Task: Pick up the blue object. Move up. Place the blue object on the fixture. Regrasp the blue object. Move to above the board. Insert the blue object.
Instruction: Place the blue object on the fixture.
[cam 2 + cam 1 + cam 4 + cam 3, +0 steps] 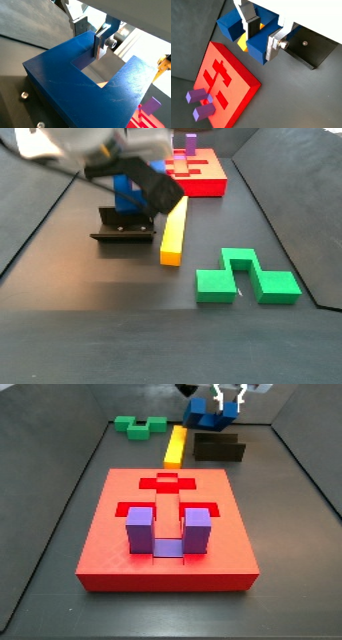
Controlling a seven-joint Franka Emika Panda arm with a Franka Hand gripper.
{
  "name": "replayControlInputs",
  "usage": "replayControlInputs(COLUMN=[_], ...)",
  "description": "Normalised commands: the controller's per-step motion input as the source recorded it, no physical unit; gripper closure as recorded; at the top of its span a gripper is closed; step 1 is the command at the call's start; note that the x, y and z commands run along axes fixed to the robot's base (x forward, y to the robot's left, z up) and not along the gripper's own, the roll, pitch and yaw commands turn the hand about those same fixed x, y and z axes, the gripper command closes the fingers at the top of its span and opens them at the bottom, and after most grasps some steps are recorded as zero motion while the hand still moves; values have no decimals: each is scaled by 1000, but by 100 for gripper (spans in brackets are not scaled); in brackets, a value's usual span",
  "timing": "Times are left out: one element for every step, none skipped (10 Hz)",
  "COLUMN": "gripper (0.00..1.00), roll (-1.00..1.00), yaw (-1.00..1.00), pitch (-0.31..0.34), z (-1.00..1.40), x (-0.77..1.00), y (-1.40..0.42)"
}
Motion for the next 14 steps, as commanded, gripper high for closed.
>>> replayControlInputs(gripper=[100, 100, 100, 100, 100, 100, 100, 100, 100, 100, 100, 100, 100, 100], roll=[-709, -503, -346, 77, 0, 0, 0, 17, 129, 134, 103, 180, 340, 360], yaw=[0, 0, 0, 0, 0, -286, -380, -369, -369, -366, -317, -240, -246, -89], pitch=[0, 126, 63, 0, 31, 0, -86, -143, -229, -397, -440, -249, -71, 157], z=[-286, -37, 0, 0, 0, -26, 0, 0, 0, 0, -37, -103, -160, -214], x=[469, 623, 186, 29, 331, 717, 789, 694, 600, 563, 577, 594, 531, 277], y=[289, 143, 137, -77, 0, 0, 0, 46, 0, 0, 17, 23, 17, 74])
